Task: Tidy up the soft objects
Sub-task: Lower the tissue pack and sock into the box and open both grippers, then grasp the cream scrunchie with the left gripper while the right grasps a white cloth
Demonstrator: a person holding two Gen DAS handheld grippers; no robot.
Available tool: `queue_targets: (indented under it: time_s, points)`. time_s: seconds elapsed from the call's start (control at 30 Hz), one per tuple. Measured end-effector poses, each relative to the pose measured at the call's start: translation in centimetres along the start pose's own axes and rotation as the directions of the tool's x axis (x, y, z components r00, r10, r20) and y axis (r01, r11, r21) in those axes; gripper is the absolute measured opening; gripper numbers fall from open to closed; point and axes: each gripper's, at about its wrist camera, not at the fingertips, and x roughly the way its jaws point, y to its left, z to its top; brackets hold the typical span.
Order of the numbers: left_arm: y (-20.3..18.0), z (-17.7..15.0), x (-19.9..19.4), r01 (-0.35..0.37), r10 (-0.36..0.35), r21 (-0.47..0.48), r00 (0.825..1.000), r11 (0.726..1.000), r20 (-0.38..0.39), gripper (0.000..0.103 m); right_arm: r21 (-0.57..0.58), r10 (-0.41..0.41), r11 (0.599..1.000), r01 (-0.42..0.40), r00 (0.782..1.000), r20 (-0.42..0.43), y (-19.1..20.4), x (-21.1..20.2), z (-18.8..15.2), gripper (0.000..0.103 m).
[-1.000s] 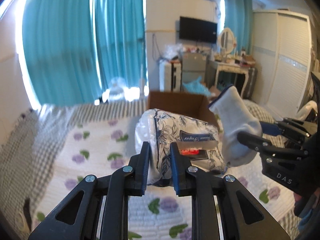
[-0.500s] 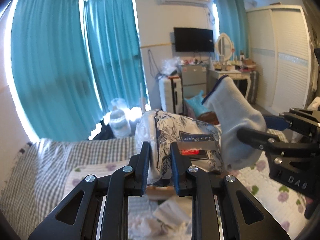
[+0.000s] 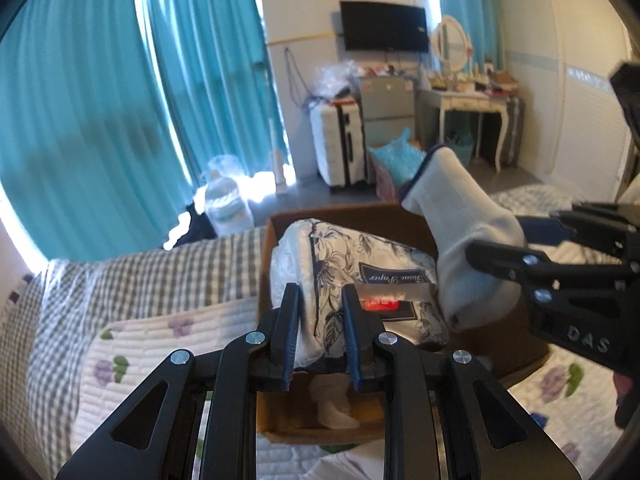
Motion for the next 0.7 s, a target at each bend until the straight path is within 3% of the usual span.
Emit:
queue_targets:
  time_s: [0.23, 0.3, 0.33, 0.4, 0.53, 0.7]
  points:
    - [-0.6, -0.4, 0.5, -0.010, 0.009, 0.016, 1.000, 1.000, 0.009, 0.039, 0.047, 0.035, 0.998, -0.033, 0.999, -0.028, -1.5, 3.4, -1.7, 0.041]
    - [-0.7, -0.3, 0.0, -0.013, 0.013, 0.003, 1.000, 1.000, 0.001, 0.054, 0.055, 0.036, 0.998, -0.036, 0.999, -0.010, -1.4, 3.0, -1.8, 0.050]
    - [-0.7, -0.2, -0.6, -0.032, 0.032, -0.003, 0.999, 0.999, 0.004, 0.058, 0.057, 0.028, 0.998, -0.028, 1.000, -0.001, -1.5, 2.6, -1.8, 0.061]
    - [-0.5, 0.2, -2.0, -0.052, 0.052, -0.011, 0.998, 0.999, 0.020, 0.071, 0.072, 0.010, 0.997, -0.012, 1.000, 0.022, -1.6, 1.3, -1.5, 0.065]
    - [0.2, 1.2, -5.6, -0.048, 0.049, -0.030, 0.997, 0.998, 0.052, 0.074, 0.082, -0.012, 0.997, 0.007, 0.998, 0.057, -1.4, -2.9, -0.7, 0.073]
    - [0.3, 2.7, -13.6, -0.036, 0.038, -0.017, 0.989, 0.999, 0.140, 0.080, 0.045, -0.087, 0.996, 0.083, 0.990, 0.107, 0.2, -10.5, 0.4, 0.084]
